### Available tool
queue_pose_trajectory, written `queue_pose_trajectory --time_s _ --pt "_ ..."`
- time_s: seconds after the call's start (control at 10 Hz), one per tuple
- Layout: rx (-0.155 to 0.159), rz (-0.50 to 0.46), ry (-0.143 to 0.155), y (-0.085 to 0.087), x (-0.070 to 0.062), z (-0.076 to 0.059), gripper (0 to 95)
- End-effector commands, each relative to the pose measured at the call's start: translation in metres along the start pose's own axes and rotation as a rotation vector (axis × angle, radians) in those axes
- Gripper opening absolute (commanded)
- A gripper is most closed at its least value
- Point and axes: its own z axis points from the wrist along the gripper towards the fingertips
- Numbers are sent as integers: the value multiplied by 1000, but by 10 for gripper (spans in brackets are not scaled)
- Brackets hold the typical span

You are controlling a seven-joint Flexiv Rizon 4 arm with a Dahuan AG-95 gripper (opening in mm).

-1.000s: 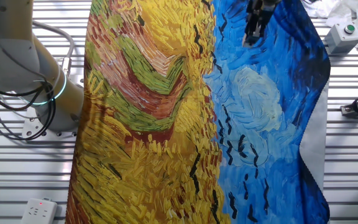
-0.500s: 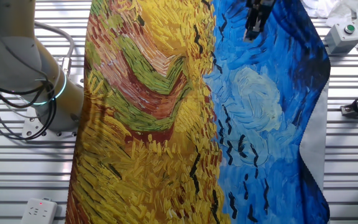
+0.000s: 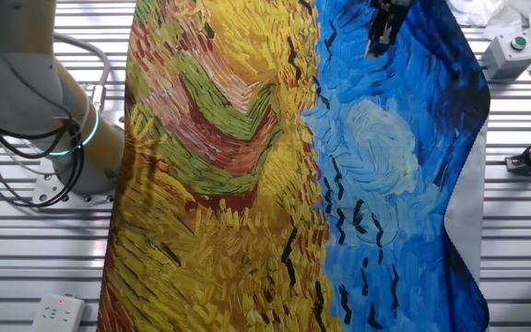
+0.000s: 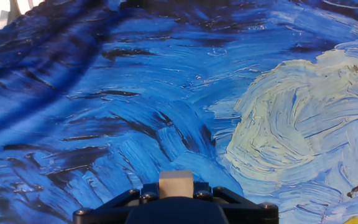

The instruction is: Pick up the small block on the left and move it to the right

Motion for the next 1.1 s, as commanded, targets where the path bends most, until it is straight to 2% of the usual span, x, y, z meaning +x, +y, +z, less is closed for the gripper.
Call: queue_pose_trajectory --time_s 0.1,0.4,0.7,1.1 --pt "3 1 -4 1 -1 8 0" --pt "5 0 -10 1 -2 21 0" --pt "11 1 -24 3 -1 40 0" --pt "7 0 -43 4 1 53 0"
